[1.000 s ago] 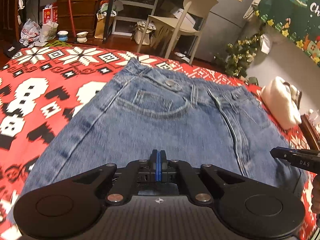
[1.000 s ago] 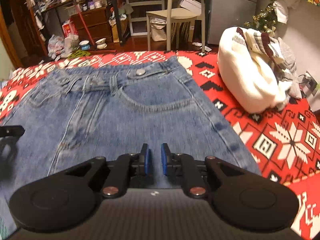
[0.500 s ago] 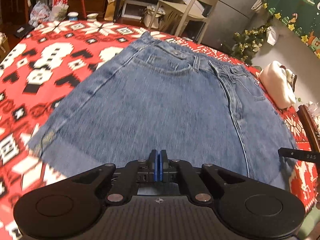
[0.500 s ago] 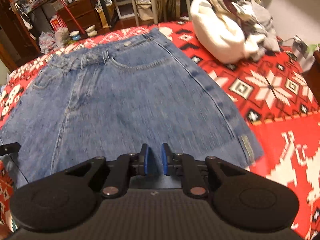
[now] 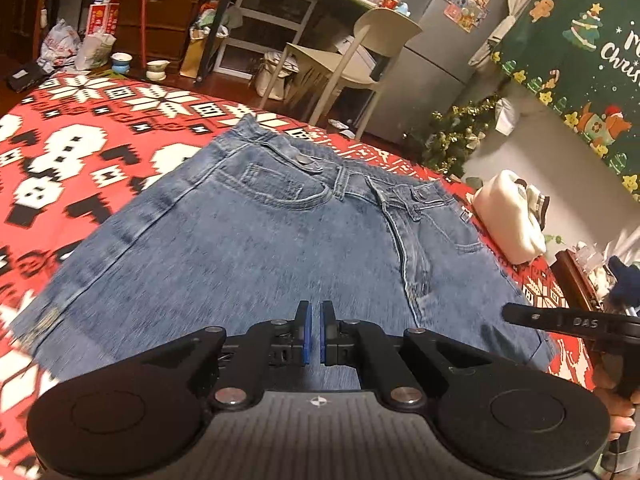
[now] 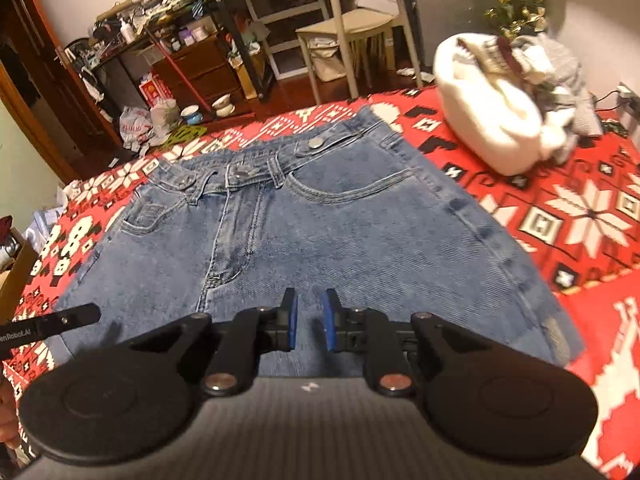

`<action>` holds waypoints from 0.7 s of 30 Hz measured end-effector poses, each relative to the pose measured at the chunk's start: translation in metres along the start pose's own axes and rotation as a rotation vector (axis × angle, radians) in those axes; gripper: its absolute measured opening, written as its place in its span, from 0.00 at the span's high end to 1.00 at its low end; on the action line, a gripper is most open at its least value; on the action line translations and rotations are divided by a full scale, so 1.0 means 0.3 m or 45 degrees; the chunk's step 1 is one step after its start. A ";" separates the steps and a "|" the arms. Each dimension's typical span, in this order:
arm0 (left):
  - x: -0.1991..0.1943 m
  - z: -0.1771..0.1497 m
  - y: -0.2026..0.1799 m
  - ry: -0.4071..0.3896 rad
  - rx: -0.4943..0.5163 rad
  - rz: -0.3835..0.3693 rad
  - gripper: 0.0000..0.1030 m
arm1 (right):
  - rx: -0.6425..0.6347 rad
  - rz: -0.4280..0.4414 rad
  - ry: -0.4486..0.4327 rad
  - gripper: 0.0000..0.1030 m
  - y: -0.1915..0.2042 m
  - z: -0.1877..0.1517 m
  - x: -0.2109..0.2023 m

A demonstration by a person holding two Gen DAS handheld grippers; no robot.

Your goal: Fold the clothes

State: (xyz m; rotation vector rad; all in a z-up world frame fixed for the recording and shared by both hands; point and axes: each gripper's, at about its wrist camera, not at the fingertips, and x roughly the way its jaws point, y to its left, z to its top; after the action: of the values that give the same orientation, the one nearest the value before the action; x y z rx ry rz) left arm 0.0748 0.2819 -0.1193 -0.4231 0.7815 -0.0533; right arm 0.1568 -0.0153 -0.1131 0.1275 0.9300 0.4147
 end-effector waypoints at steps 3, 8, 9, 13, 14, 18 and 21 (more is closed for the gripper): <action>0.042 0.010 -0.001 0.012 0.017 -0.010 0.98 | -0.002 0.010 0.045 0.88 -0.006 0.015 0.064; 0.096 -0.004 0.032 0.075 -0.013 0.000 0.98 | 0.020 -0.014 0.094 0.93 -0.018 0.022 0.125; 0.096 -0.001 0.039 0.086 -0.031 -0.005 0.98 | 0.023 -0.021 0.103 0.93 -0.016 0.024 0.128; 0.079 -0.009 0.045 0.113 -0.076 -0.004 0.98 | 0.000 -0.045 0.114 0.93 -0.002 0.010 0.121; 0.071 -0.015 0.040 0.117 -0.071 0.002 0.98 | 0.004 -0.047 0.126 0.92 -0.001 0.003 0.113; 0.032 -0.052 0.013 0.162 -0.031 0.042 0.98 | 0.041 -0.051 0.183 0.92 -0.003 -0.028 0.068; 0.002 -0.079 0.007 0.190 -0.023 0.051 0.98 | 0.079 -0.070 0.230 0.93 -0.006 -0.056 0.038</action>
State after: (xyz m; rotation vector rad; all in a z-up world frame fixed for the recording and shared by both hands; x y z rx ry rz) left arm 0.0586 0.2753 -0.1356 -0.4237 0.9378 -0.0408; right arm 0.1497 -0.0135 -0.1322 0.1223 1.1222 0.3506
